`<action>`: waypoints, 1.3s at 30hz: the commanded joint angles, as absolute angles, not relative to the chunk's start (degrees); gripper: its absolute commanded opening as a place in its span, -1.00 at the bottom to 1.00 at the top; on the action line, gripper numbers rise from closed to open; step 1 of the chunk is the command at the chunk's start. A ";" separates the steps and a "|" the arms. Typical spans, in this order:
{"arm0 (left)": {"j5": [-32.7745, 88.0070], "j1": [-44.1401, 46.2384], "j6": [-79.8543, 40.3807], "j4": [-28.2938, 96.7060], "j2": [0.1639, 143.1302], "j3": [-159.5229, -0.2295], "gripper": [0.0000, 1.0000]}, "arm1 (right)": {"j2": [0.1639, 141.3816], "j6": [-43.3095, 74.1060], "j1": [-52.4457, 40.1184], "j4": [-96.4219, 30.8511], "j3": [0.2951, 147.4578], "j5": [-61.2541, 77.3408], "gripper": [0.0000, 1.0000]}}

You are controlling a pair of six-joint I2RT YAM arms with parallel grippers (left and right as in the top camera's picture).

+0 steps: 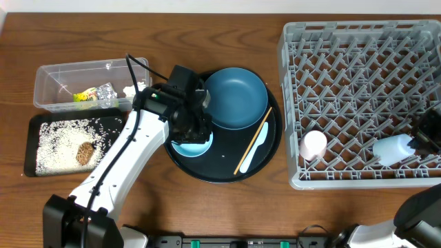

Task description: Sort waste into correct bins and load items into the dishwasher rack

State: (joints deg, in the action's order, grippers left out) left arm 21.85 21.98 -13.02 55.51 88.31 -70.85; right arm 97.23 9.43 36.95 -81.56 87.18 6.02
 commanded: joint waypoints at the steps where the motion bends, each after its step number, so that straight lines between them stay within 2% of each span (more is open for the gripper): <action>1: 21.08 22.11 -12.03 55.77 88.42 -71.35 -0.66 | 96.75 9.17 36.67 -78.94 83.05 6.11 -0.98; 11: 21.08 22.11 -12.03 55.90 88.42 -71.35 -0.66 | 96.75 9.15 34.81 -75.48 78.35 8.27 -0.88; 21: 20.18 22.09 -12.05 56.10 88.40 -71.37 -0.67 | 95.50 5.10 34.63 -82.41 89.82 14.70 -0.77; 26: 20.18 21.93 -12.05 54.78 88.23 -72.47 -0.67 | 93.36 4.60 34.61 -86.21 95.00 17.41 -0.56; 27: 20.18 21.87 -12.05 54.81 88.23 -73.28 -0.66 | 92.79 4.60 34.61 -86.19 95.02 18.28 -0.45; 28: 20.18 21.80 -12.05 54.83 88.18 -74.11 -0.66 | 92.14 4.60 34.61 -86.11 95.02 19.53 -0.23; 29: 20.21 21.67 -12.05 54.83 88.01 -74.83 -0.55 | 91.77 4.60 34.61 -85.91 95.02 20.56 -0.06; 30: 20.21 21.54 -12.05 54.78 87.92 -75.44 -0.39 | 91.46 4.62 34.61 -85.73 95.02 21.71 0.67; 31: 20.16 21.47 -12.05 54.76 87.72 -76.05 -0.20 | 91.33 4.64 34.61 -85.76 95.02 22.59 0.98; 32: 20.05 21.19 -12.05 54.76 87.57 -76.71 0.06 | 91.29 4.64 34.61 -85.76 95.02 23.05 0.98; 36: 20.03 19.79 -12.05 54.76 87.42 -78.04 0.63 | 91.29 4.62 34.63 -85.73 94.80 22.92 0.98; 39: 19.97 18.50 -12.03 54.78 87.44 -78.02 0.88 | 91.29 4.62 34.63 -85.76 94.83 22.92 0.98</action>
